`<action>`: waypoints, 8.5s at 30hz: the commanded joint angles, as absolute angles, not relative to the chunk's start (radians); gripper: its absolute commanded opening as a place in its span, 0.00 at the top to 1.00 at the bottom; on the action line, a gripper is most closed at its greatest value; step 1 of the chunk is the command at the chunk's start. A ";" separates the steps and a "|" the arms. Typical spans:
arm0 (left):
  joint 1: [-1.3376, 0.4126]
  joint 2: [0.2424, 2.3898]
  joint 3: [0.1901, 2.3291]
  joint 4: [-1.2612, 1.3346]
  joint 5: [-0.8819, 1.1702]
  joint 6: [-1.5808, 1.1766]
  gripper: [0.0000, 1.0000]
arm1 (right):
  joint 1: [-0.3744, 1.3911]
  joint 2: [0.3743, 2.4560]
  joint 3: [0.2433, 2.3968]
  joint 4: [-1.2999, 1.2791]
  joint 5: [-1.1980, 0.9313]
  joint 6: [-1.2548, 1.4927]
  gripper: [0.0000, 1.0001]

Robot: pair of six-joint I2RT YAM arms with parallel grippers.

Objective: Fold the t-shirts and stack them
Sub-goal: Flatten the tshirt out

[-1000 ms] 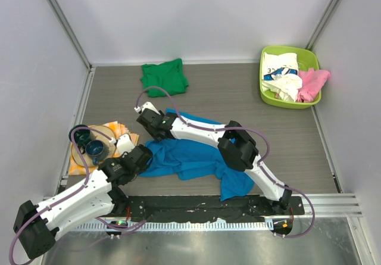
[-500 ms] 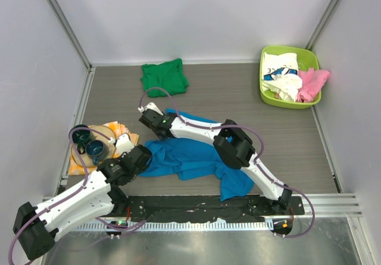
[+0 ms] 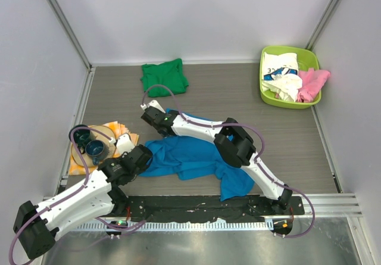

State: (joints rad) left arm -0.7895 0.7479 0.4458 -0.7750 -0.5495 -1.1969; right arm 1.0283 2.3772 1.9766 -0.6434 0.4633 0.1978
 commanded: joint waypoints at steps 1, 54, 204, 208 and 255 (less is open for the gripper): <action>-0.785 0.749 0.463 -0.756 -0.584 -1.197 1.00 | 1.026 2.329 1.976 -0.620 0.503 0.206 0.99; -0.755 0.669 1.874 -0.785 -0.009 -0.522 1.00 | 0.514 1.000 2.419 -0.762 -0.152 0.305 0.99; -0.292 1.304 0.603 -0.452 -0.431 -1.129 0.57 | 0.511 1.026 1.017 -0.586 0.382 0.495 0.01; -0.288 1.267 0.583 -0.468 -0.433 -1.129 0.59 | 0.514 1.029 1.016 -0.583 0.371 0.503 0.01; -0.360 0.700 0.408 -0.689 -0.310 -1.126 1.00 | 0.635 1.098 0.884 -0.956 0.311 0.712 0.03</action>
State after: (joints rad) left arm -0.3561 0.7738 0.4042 -0.6102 -0.2916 -1.1191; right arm 0.6220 1.1236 0.9207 -0.8963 0.3309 0.6613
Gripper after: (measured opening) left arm 0.012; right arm 0.967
